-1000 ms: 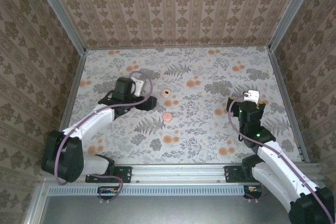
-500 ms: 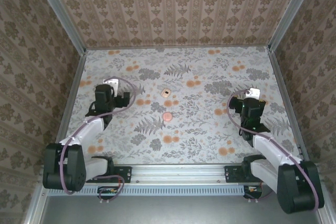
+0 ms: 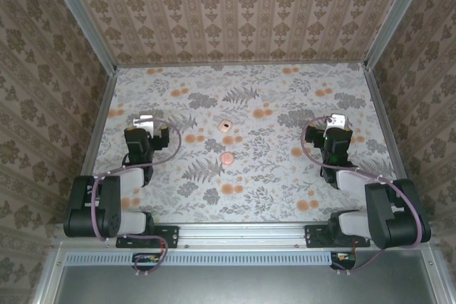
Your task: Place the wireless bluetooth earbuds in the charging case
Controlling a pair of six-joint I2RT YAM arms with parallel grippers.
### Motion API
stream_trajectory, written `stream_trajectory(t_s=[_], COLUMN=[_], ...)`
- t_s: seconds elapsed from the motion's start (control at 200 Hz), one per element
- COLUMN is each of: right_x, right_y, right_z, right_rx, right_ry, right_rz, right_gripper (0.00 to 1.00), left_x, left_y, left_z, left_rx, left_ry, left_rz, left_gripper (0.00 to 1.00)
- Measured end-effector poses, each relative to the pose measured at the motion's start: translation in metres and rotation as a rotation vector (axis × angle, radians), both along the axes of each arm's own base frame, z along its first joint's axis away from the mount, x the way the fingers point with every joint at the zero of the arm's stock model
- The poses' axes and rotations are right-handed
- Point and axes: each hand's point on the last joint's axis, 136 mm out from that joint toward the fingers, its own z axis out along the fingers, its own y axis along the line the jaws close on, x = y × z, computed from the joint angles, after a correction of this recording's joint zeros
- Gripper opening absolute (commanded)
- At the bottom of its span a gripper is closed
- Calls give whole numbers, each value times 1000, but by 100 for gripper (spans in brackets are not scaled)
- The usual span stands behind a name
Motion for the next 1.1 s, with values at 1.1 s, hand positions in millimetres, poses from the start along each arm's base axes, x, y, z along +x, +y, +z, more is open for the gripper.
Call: stream_trajectory(t_s=[1.1], right_x=[34], right_y=[6], right_z=[-15], right_rx=[22], right_ry=[-16], right_rz=[69], right_gripper=[100], left_x=[26], left_y=[-1], left_z=[-16], left_rx=[-38], left_ry=[18], left_rz=[-65], left_gripper=[100])
